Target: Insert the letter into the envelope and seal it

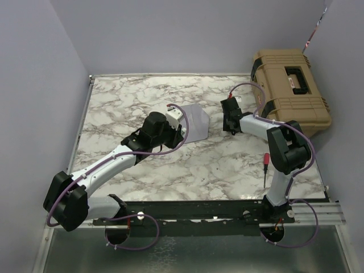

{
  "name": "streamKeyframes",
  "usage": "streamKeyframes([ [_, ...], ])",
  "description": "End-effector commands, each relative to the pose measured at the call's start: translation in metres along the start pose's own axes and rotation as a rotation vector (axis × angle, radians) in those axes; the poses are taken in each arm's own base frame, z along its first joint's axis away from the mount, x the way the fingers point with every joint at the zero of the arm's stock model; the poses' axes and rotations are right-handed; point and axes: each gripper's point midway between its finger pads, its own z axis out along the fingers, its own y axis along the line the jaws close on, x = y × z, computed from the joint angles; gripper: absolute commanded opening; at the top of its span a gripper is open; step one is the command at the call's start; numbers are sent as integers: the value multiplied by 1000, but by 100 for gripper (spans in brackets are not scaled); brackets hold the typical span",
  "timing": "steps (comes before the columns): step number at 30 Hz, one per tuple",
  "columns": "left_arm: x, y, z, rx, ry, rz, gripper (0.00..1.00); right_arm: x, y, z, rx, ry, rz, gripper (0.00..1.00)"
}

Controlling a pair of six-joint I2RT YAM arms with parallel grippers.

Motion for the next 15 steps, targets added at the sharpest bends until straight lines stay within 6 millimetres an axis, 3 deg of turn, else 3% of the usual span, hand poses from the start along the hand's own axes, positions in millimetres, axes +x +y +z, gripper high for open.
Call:
streamKeyframes([
  [1, -25, 0, -3, -2, -66, 9, 0, 4, -1, -9, -3, 15, 16, 43],
  [6, -31, -1, -3, 2, -80, 5, 0, -11, -5, -27, 8, 13, 44, 52],
  [9, -41, -2, -3, 1, -102, -7, 0, -29, 0, -49, -27, 11, 79, 54],
  [12, -60, -5, -6, 6, -145, -35, 0, -57, 17, -84, -164, -30, 110, 55],
  [15, -78, -12, -7, 37, -203, -67, 0, -86, 55, -128, -442, -108, 97, 56],
])
